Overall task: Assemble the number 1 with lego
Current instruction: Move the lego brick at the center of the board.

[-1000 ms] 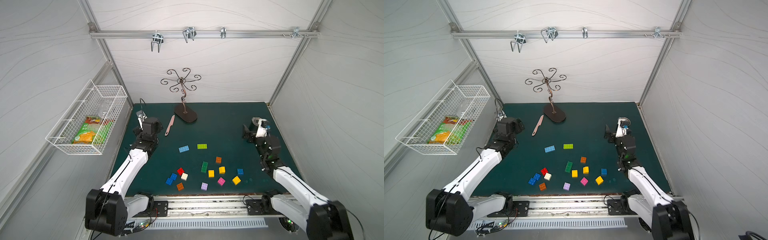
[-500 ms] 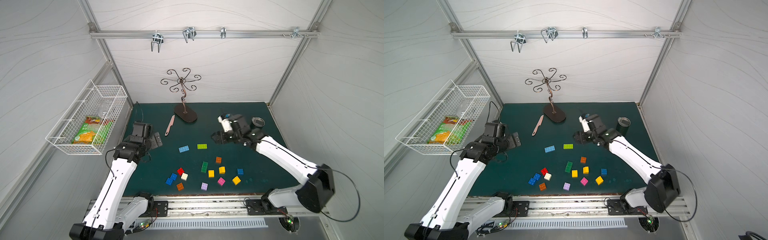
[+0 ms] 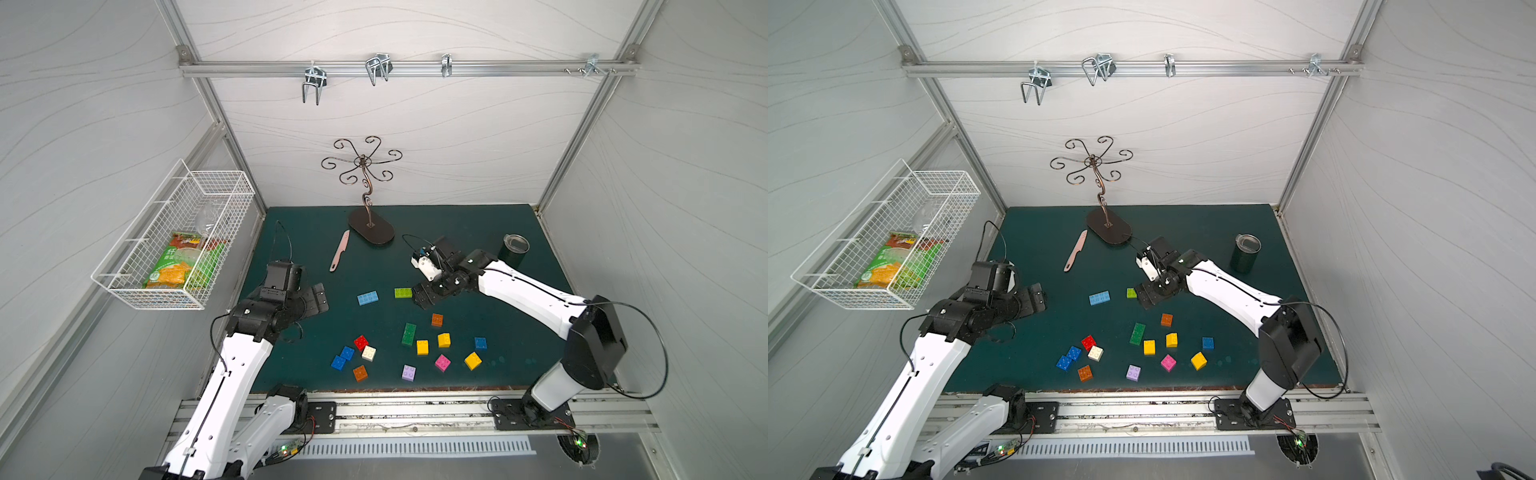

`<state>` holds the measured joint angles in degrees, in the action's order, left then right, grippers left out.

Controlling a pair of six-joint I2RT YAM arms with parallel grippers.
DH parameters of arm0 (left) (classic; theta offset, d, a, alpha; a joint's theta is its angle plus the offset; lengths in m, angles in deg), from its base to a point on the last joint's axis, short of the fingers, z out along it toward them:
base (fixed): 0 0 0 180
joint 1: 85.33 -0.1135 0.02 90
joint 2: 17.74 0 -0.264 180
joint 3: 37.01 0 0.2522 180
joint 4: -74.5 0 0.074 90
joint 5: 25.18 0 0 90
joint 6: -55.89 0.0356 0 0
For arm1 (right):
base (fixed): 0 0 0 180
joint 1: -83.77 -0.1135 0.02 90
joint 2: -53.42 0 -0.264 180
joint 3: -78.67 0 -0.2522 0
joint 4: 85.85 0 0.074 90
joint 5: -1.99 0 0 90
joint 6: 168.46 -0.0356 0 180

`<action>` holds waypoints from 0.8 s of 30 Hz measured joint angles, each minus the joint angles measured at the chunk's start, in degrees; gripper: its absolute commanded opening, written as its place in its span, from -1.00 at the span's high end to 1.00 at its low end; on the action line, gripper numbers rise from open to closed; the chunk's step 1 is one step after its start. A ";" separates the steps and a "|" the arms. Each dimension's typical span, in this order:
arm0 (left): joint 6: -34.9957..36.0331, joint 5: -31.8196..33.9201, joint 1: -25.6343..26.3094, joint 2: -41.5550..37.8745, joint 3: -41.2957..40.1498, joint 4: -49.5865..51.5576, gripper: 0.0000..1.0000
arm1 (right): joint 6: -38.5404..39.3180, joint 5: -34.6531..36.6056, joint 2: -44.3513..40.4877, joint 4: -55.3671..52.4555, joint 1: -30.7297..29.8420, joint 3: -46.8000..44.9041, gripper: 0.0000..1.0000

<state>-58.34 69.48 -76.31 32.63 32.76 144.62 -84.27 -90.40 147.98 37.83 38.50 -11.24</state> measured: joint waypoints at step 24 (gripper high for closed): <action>0.22 -2.34 2.25 -0.02 -0.55 -0.85 -0.99 | 11.54 2.19 11.69 -1.46 -11.67 -0.13 -0.88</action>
<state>-58.12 67.14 -74.06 32.60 32.21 143.77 -72.73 -88.21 159.68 36.36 26.83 -11.37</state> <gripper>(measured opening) 0.993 0.942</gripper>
